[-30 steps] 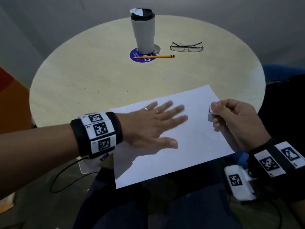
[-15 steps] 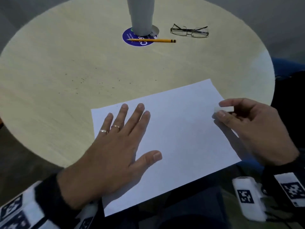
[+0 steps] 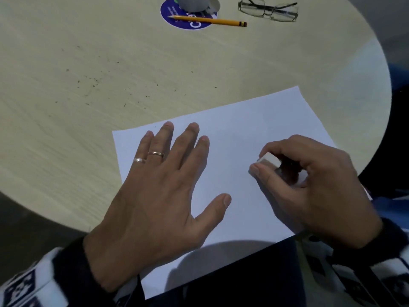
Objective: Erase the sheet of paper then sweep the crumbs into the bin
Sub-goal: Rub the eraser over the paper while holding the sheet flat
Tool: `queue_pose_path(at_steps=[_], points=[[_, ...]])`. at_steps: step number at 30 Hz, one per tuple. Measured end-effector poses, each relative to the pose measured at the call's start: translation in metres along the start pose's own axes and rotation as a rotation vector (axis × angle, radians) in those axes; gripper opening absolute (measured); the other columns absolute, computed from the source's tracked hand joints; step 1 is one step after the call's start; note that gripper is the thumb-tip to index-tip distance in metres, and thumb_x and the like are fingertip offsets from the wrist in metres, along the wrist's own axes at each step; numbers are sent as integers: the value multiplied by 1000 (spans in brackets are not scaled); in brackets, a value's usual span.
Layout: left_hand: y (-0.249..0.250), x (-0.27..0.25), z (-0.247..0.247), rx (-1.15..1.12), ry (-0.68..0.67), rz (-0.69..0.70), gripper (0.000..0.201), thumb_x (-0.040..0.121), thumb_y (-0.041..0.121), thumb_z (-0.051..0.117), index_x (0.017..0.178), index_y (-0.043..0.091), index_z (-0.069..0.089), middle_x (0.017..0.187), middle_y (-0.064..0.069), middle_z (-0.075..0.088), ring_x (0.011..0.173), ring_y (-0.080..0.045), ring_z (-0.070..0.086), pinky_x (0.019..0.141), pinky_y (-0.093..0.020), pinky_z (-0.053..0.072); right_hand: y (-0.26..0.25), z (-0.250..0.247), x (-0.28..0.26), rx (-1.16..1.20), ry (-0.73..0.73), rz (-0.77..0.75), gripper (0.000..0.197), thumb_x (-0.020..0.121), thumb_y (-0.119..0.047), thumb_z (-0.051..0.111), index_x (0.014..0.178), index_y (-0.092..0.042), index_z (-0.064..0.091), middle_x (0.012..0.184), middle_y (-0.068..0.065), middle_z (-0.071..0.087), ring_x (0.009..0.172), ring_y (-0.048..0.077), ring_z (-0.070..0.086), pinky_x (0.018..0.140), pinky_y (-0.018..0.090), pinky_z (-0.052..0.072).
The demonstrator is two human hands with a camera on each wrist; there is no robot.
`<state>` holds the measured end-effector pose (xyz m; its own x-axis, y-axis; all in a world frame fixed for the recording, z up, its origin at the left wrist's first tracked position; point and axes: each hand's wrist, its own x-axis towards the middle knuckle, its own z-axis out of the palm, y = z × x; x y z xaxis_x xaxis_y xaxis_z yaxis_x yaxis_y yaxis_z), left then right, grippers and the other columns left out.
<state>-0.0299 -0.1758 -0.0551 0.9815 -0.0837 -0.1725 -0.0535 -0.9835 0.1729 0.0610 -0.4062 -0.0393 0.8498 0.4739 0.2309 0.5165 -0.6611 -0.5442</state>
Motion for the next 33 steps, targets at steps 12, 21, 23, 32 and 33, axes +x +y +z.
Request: queue_pose_path(at_steps=[12,21,23,32,33], points=[[-2,0,2,23,27,0,90,96,79,30,163,18,32,174,-5,20,161,-33,11,129,-55,12,8,2,-3,64,64,56,25,93,-19,81,71,-16,69,61,2,55,59,23,54,60,40,44],[-1,1,2,17,32,0,91,96,80,29,163,18,31,173,-5,20,161,-34,11,129,-55,12,3,7,-9,42,80,32,24,93,-18,80,71,-18,69,63,-1,52,59,19,51,61,29,41],[-2,3,3,22,30,3,91,96,80,27,163,18,30,174,-5,19,160,-34,11,129,-55,11,22,-1,-5,63,121,100,25,94,-20,81,72,-17,69,63,1,55,60,20,53,61,35,44],[-1,2,2,9,26,-2,92,96,82,21,165,21,24,175,-1,12,161,-32,4,130,-53,7,25,-3,-5,47,117,84,27,94,-20,80,70,-12,68,63,4,56,60,24,53,61,40,46],[0,1,2,7,25,-1,92,96,82,22,164,20,25,175,-1,12,161,-32,5,130,-53,7,34,-10,-1,13,152,119,29,94,-21,79,70,-10,68,63,6,57,60,26,55,61,43,48]])
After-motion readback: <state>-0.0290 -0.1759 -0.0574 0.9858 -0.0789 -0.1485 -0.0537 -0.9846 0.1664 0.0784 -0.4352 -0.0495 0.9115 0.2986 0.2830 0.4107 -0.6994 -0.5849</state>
